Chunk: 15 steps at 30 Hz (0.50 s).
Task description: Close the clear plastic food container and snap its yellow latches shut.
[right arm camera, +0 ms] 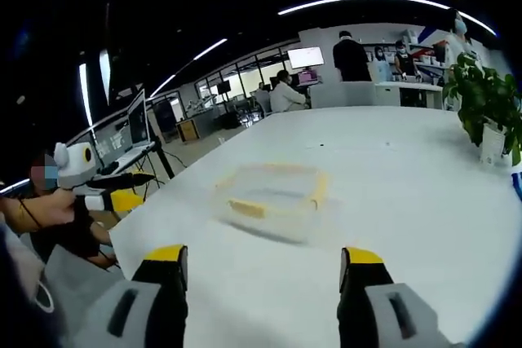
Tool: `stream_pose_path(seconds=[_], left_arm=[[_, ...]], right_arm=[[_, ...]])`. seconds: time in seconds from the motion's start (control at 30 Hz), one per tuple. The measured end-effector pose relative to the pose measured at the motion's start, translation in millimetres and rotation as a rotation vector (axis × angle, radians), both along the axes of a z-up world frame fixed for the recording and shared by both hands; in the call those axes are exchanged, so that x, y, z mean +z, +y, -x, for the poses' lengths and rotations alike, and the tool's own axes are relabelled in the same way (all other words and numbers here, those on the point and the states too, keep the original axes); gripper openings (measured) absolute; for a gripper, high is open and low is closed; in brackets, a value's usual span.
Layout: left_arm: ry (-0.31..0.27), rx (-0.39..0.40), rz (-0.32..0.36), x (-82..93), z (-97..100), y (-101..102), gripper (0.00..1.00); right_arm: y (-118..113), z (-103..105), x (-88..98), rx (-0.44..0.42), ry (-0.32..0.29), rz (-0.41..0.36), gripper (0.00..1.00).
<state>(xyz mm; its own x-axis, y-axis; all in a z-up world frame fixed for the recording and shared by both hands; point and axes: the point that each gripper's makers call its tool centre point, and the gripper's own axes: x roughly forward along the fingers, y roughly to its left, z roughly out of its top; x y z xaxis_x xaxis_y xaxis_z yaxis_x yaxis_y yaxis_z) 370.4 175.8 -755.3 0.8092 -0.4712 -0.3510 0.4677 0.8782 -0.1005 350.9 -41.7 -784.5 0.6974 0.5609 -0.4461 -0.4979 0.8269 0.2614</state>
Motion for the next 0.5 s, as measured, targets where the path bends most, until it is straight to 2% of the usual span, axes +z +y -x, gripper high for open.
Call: stream_pose_path(seconds=[0.27,0.37,0.5], left_arm=[[0.006,0.008,0.011,-0.4,-0.5,2.1,0.74],[0.009,0.006,0.009,-0.5,-0.6,1.5,0.73],[0.007,0.002,0.009,0.6,-1.3,1.2,0.71]], right_arm=[[-9.0,-2.3,2.2,-0.017,0.005,-0.006,0.75],[-8.2,-2.2,3.4,-0.022,0.009,-0.038,0.74],[-6.6,-0.5,1.0,-0.015,0.018,-0.03,0.74]])
